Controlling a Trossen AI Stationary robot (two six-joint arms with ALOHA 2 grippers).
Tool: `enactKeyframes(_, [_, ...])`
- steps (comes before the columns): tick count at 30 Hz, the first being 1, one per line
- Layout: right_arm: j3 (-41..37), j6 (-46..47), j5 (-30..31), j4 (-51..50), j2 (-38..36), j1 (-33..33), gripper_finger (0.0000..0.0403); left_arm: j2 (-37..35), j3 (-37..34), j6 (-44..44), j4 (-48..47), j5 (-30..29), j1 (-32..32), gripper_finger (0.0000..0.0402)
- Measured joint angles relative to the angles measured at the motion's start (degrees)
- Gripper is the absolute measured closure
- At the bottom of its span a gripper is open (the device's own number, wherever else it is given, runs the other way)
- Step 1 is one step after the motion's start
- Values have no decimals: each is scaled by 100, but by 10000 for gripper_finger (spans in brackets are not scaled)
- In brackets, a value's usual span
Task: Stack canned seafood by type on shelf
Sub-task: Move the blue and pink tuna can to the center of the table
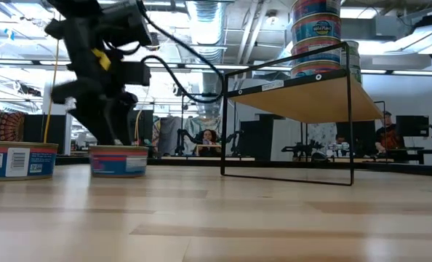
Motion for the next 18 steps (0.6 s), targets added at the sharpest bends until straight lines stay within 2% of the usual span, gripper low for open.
enactKeyframes(3, [0,61,0,-30,6,-3,132,8,-12,-182,303,189,-445,109])
enactKeyframes(12, [-4,436,-4,-32,50,-204,132,13,2,-383,1479,12,-1481,109])
enactKeyframes(18, [-4,553,-7,-28,50,-264,132,0,523,-917,603,-242,-1615,109])
